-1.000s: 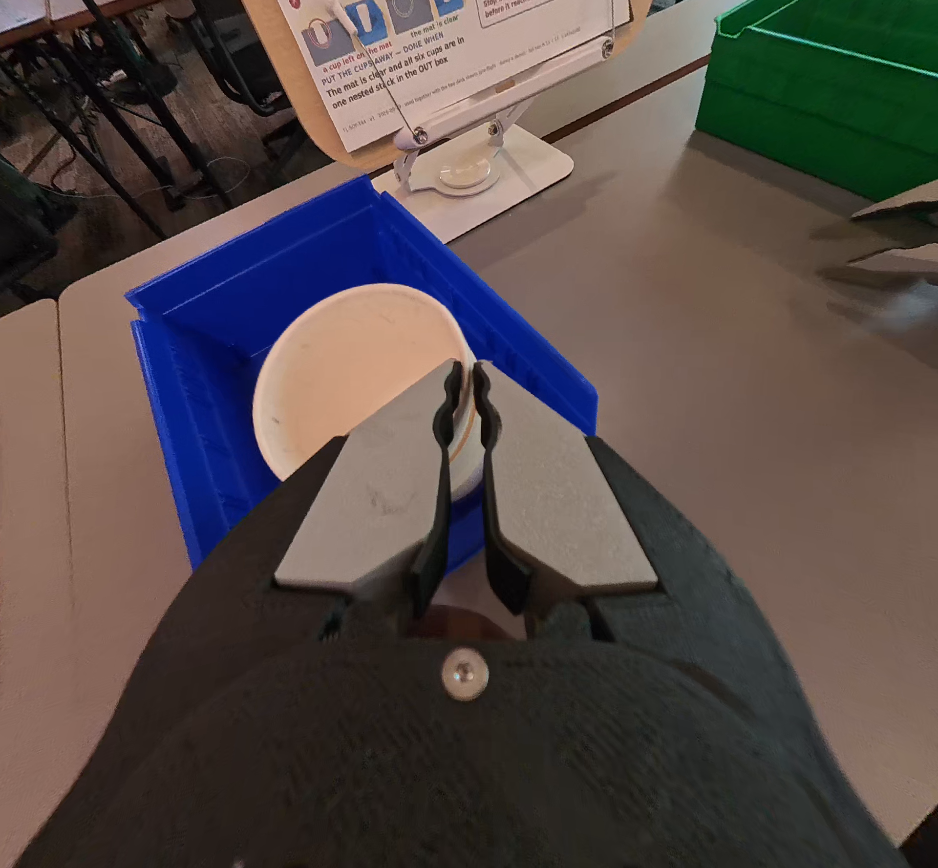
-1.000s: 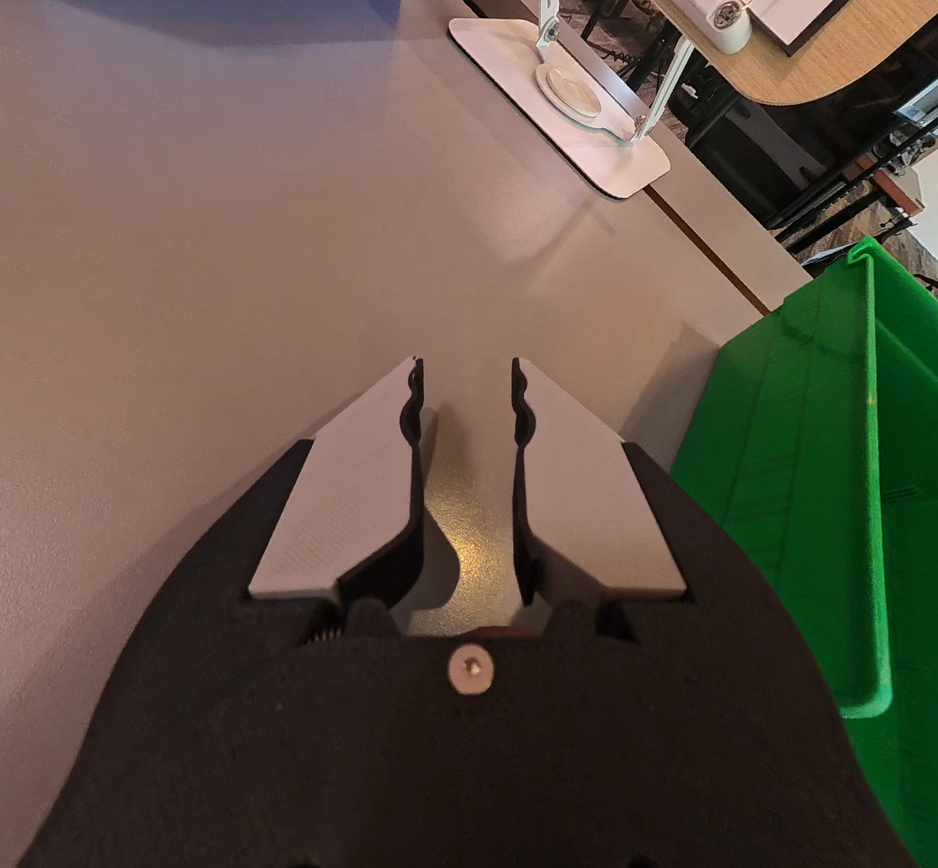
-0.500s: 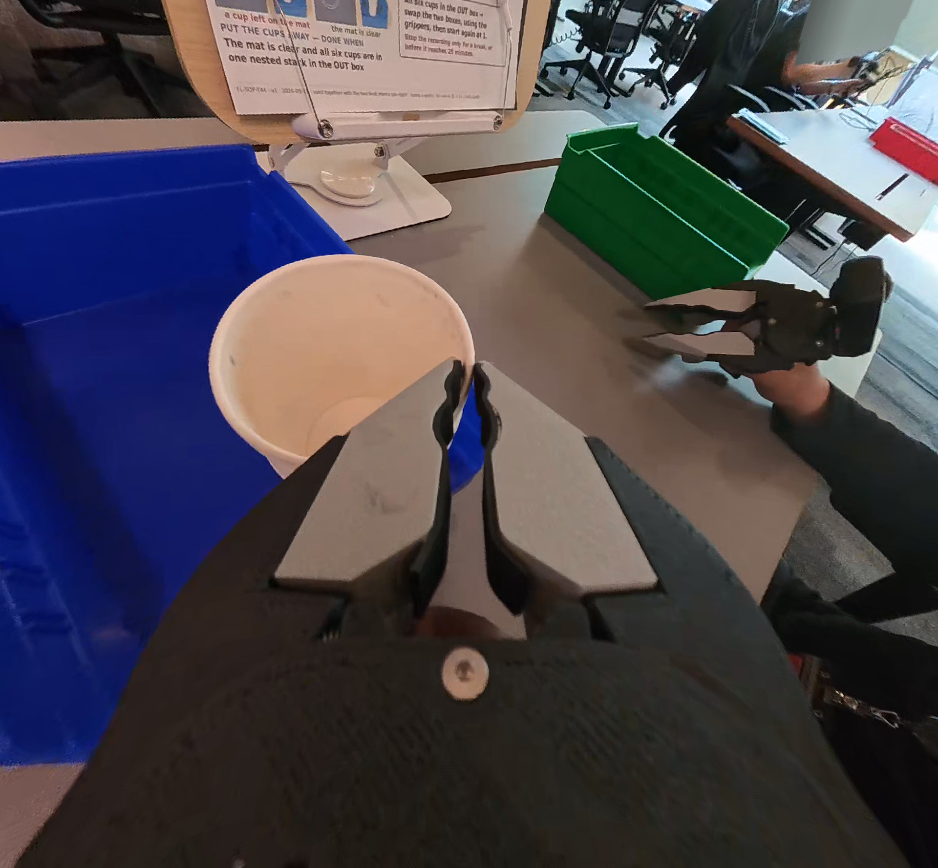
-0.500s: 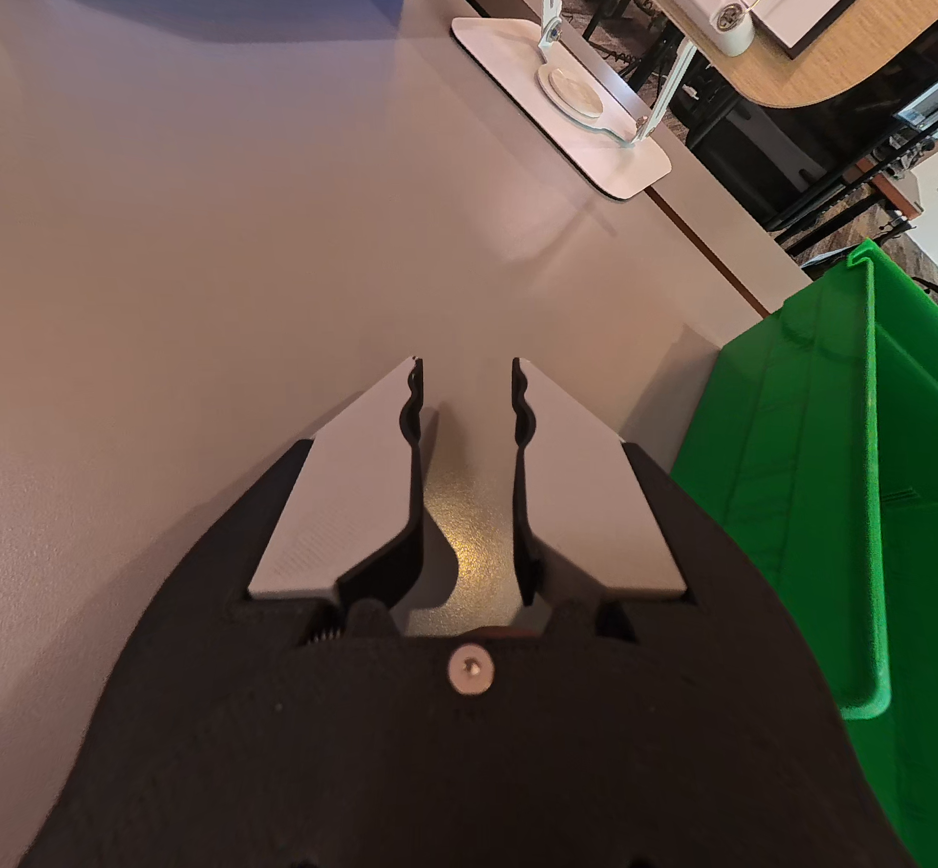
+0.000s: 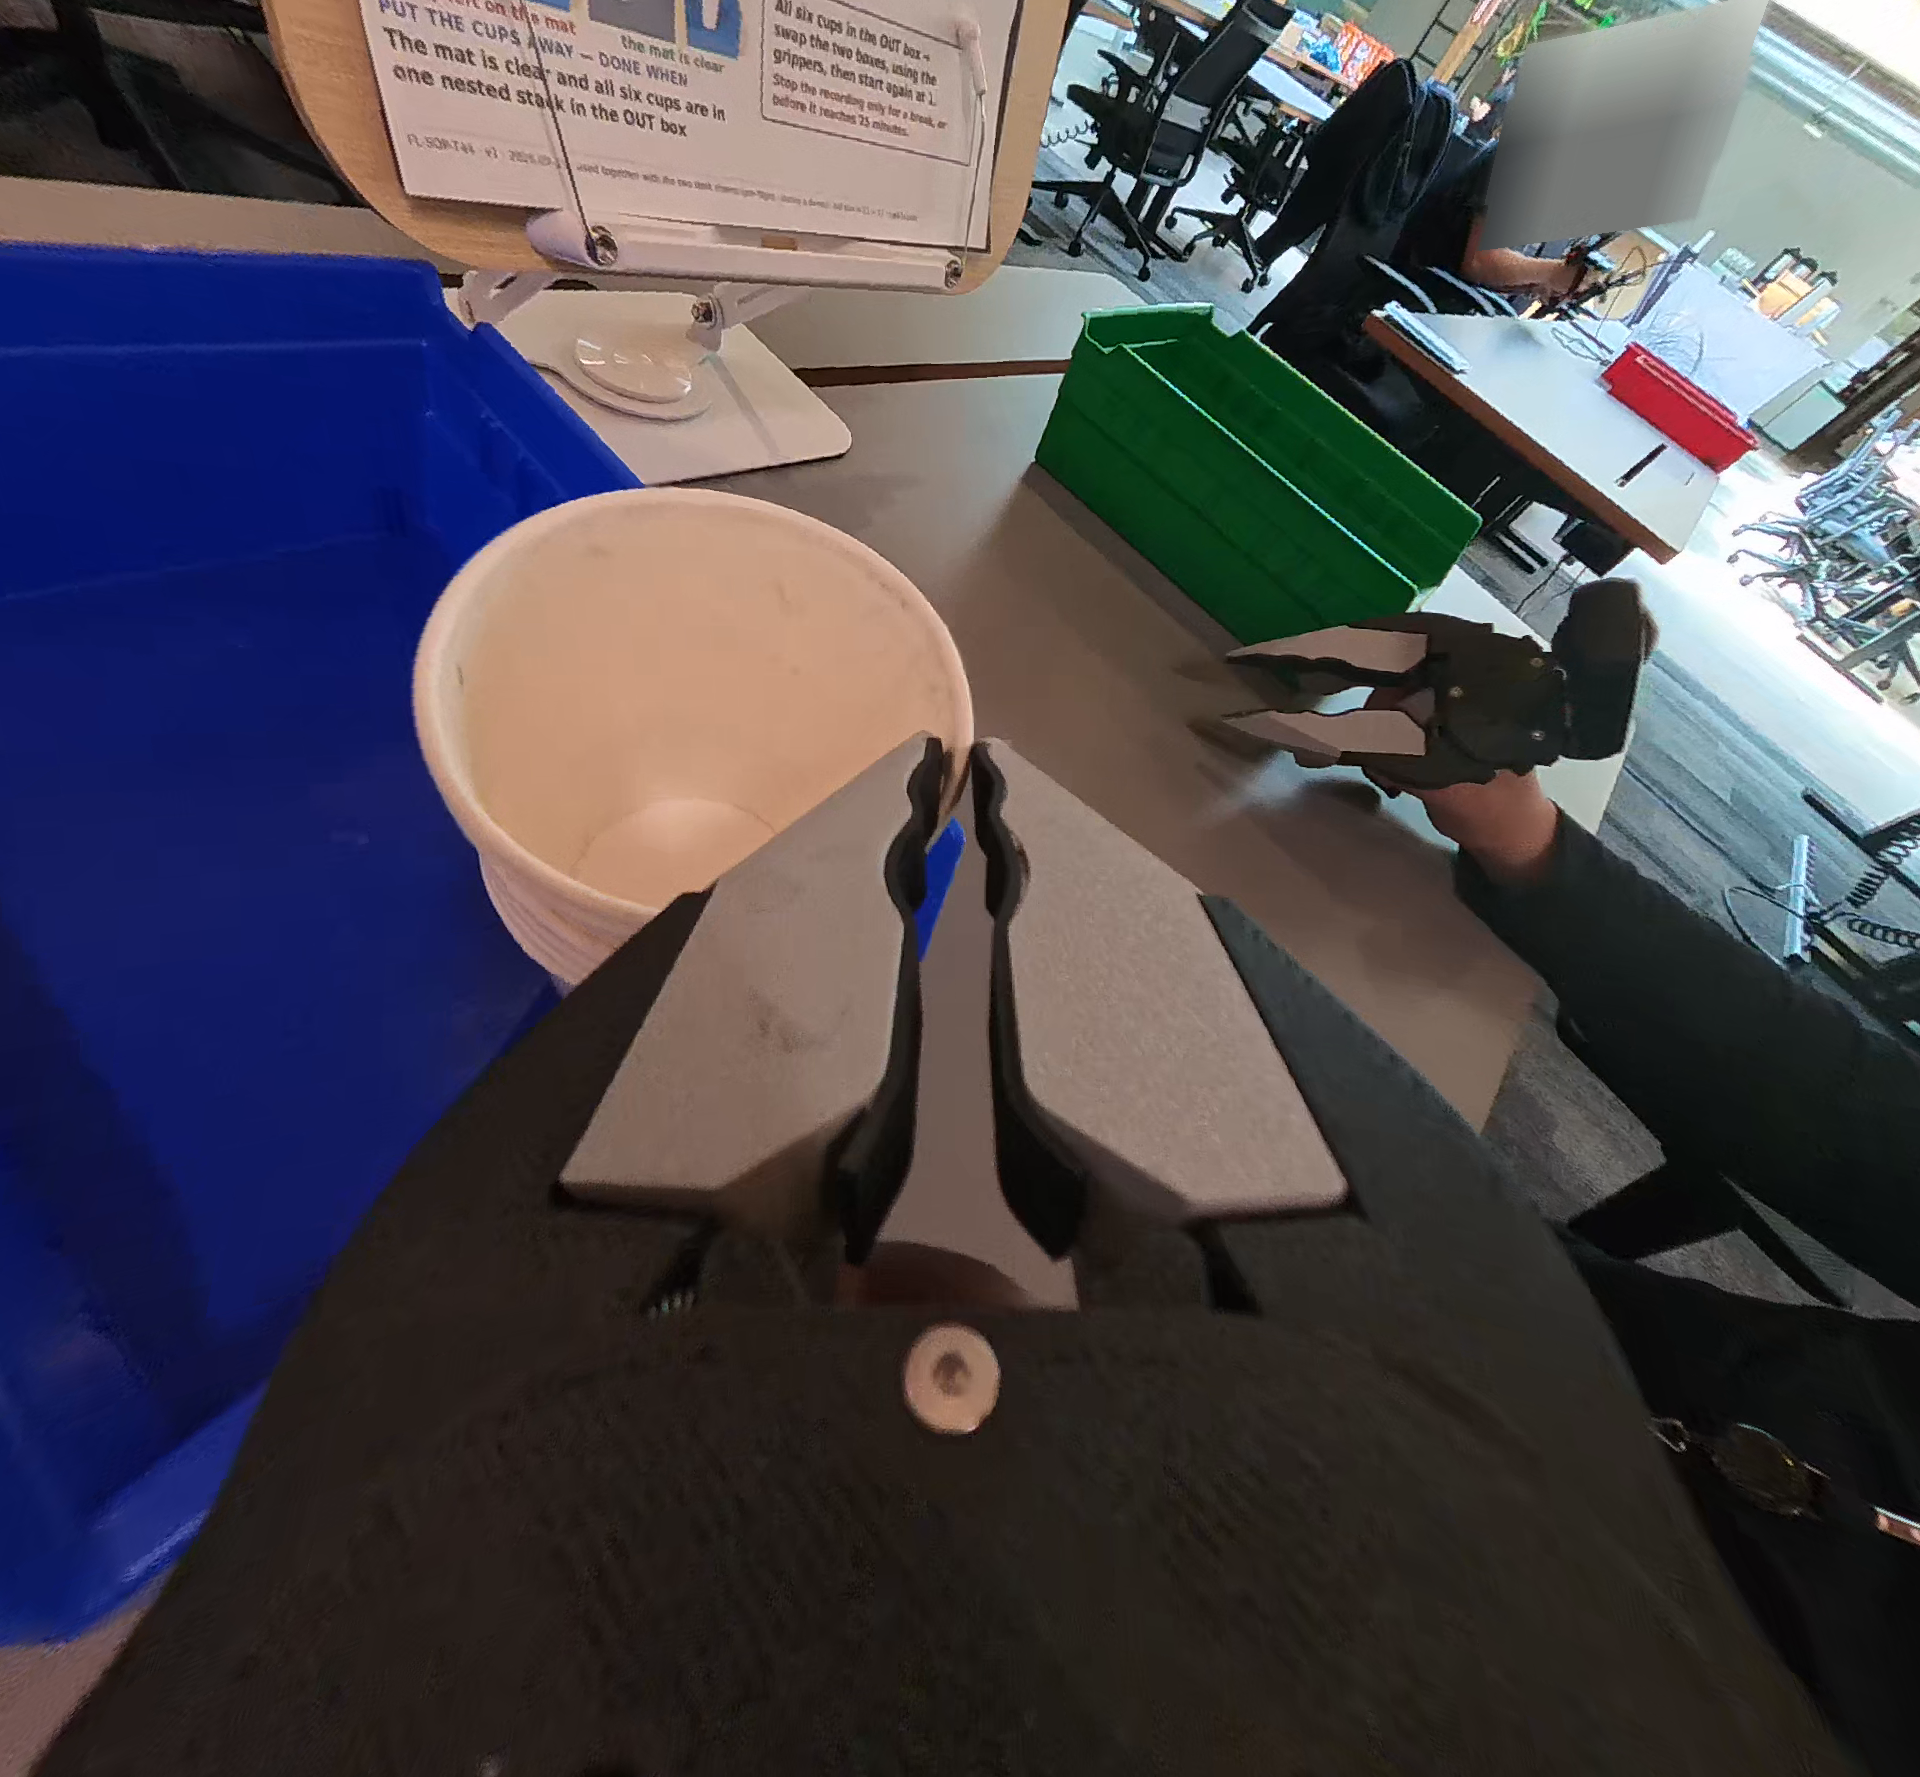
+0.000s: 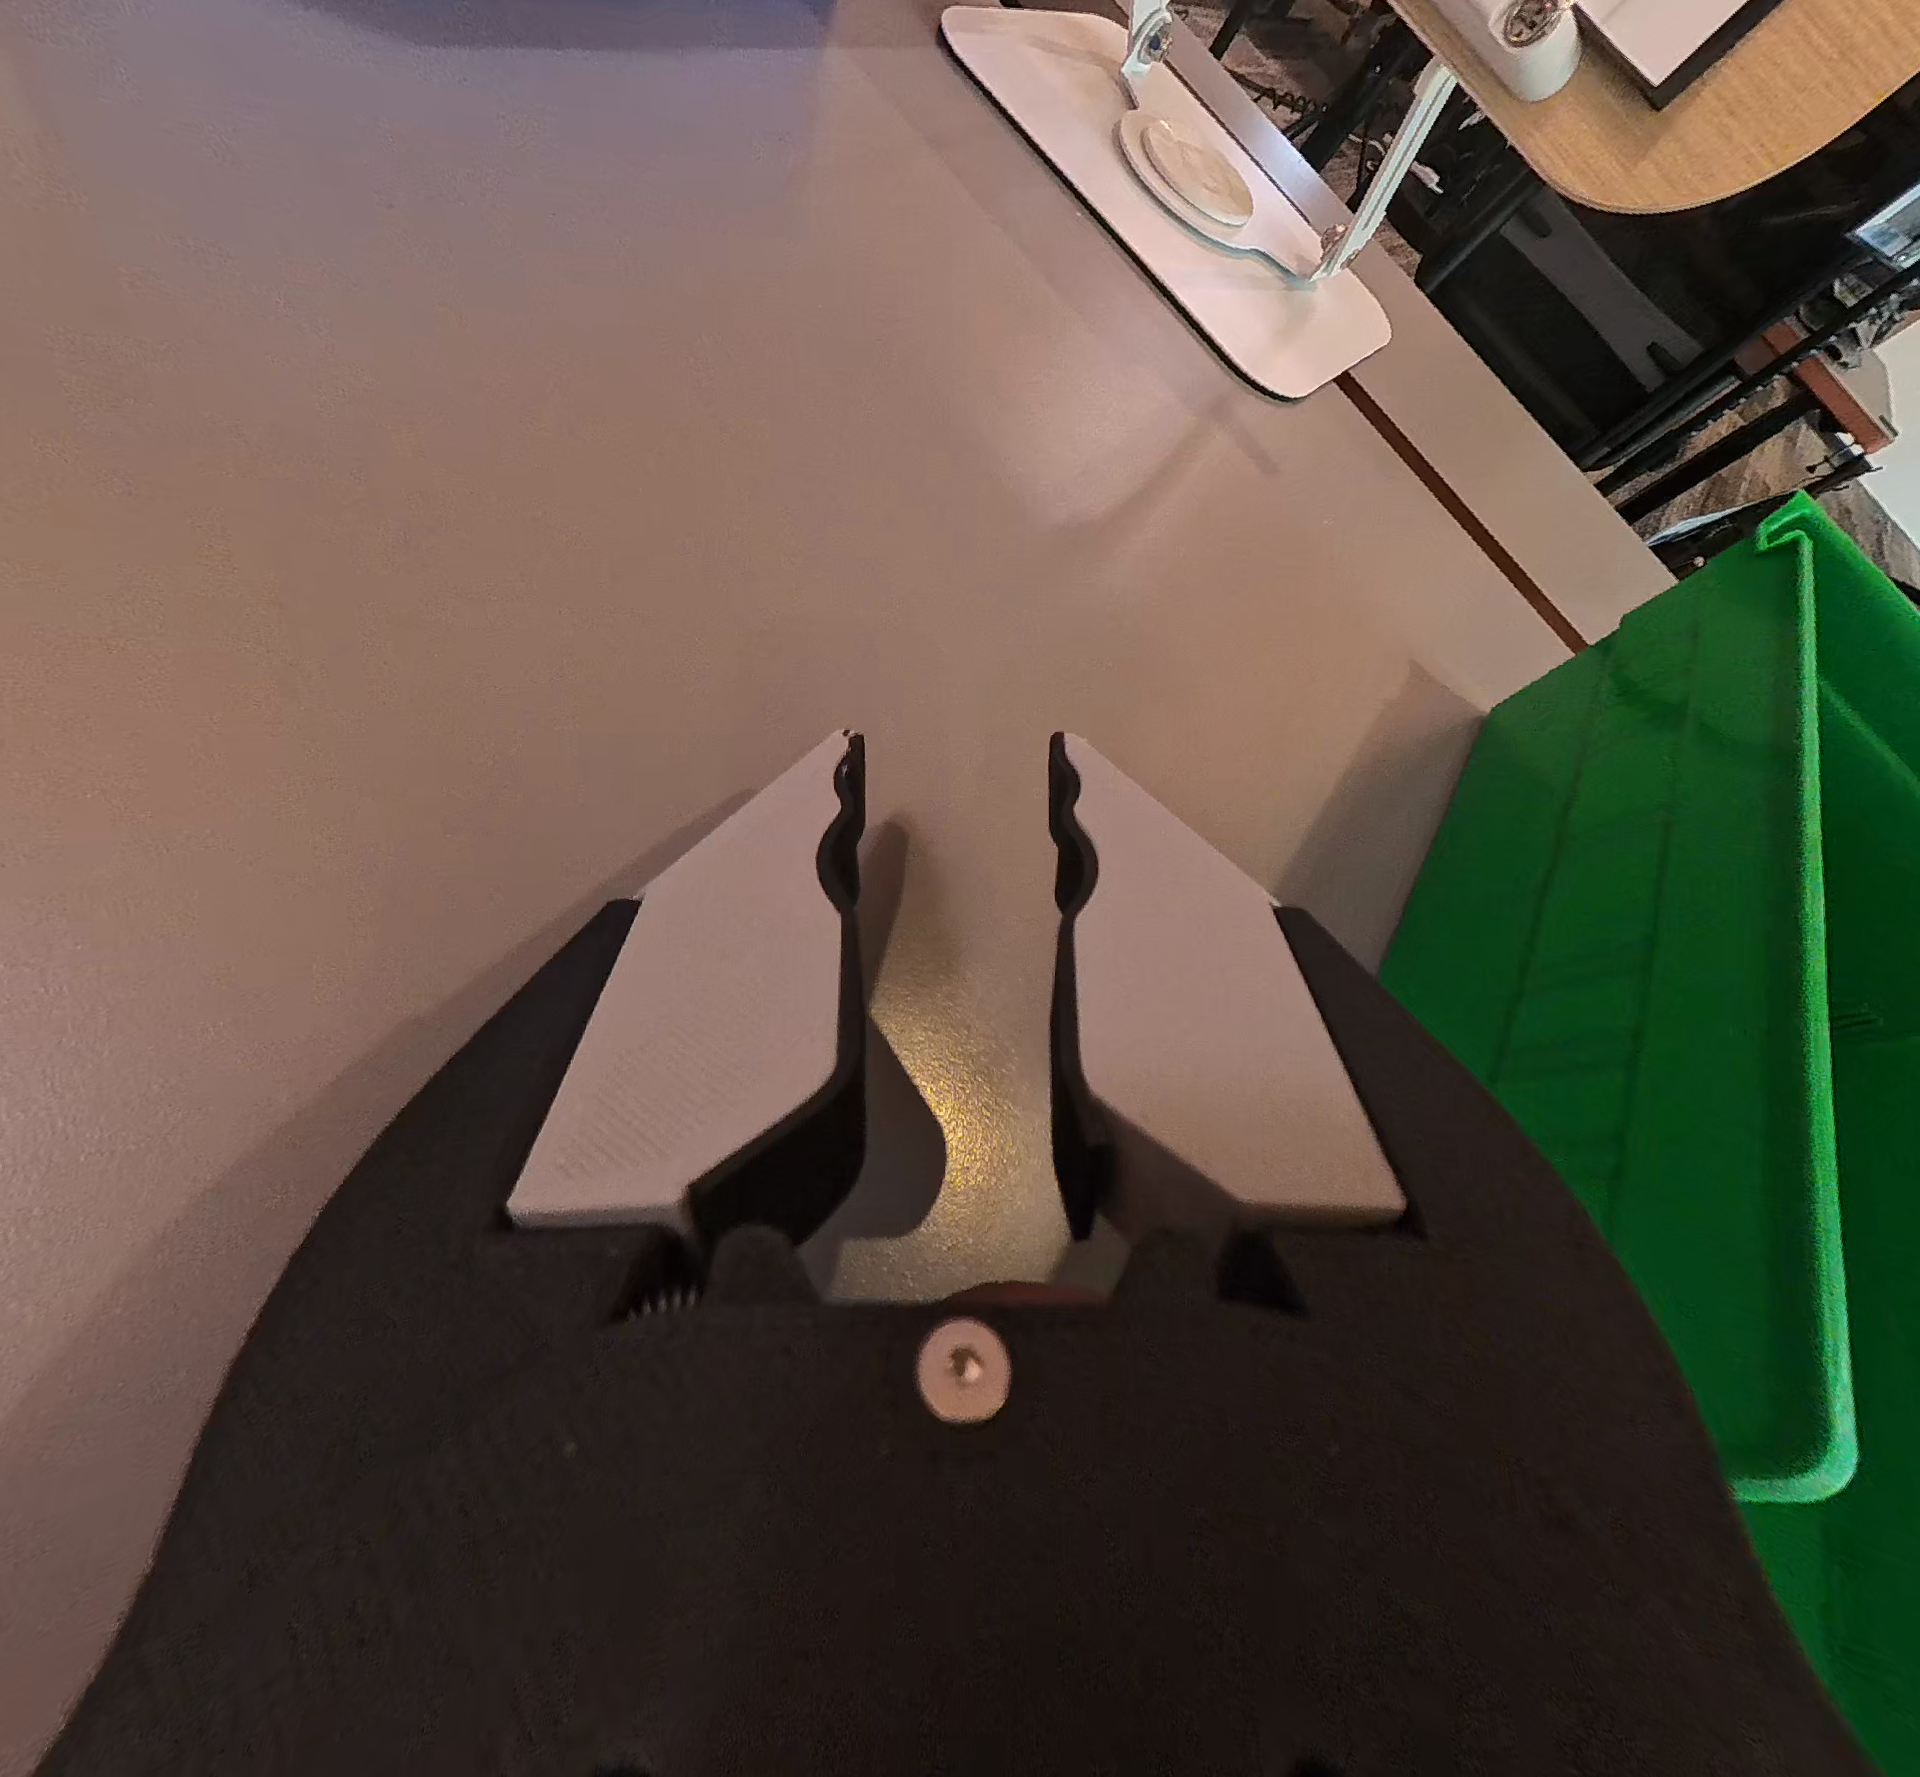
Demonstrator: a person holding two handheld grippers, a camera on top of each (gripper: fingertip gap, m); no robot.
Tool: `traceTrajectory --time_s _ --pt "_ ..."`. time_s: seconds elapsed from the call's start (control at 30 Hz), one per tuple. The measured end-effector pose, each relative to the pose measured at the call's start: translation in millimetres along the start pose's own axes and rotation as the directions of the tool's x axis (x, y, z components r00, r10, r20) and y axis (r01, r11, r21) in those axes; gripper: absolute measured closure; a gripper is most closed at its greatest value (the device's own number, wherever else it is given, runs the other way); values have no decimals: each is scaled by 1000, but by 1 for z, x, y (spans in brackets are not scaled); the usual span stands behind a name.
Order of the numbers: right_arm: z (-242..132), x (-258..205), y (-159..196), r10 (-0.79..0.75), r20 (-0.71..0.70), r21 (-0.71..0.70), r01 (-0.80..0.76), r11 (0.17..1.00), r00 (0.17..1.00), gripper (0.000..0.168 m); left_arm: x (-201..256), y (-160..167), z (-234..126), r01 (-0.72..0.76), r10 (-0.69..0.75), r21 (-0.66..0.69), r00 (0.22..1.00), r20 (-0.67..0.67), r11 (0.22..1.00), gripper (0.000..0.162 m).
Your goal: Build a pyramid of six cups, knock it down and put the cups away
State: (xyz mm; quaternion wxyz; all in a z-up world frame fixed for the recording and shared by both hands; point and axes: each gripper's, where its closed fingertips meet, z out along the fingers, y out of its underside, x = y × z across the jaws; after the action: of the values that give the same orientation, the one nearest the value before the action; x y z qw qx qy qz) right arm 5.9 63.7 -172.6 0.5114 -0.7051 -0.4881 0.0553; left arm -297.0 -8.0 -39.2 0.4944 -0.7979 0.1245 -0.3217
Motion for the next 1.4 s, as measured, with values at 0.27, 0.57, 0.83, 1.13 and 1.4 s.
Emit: traceTrajectory --time_s 0.27,0.57,0.83,1.13,1.4 --pt "0 0 0 -5 -1 -3 5 1000 1000 135 -8 -21 -3 -209 205 -6 953 224 978 161" --pt "-1 -1 0 -8 -2 0 8 1000 1000 135 17 -30 10 -334 341 -71 912 230 940 161" --pt "-1 -1 -2 -17 -7 4 17 1000 1000 135 9 -23 15 -225 237 -79 951 197 971 161" --pt "0 -1 0 -21 -7 -2 21 1000 1000 135 -6 -35 7 -453 468 -137 794 387 881 161" --pt "0 -2 0 -23 -5 -4 23 1000 1000 135 5 -29 13 -613 680 -299 623 385 731 161"
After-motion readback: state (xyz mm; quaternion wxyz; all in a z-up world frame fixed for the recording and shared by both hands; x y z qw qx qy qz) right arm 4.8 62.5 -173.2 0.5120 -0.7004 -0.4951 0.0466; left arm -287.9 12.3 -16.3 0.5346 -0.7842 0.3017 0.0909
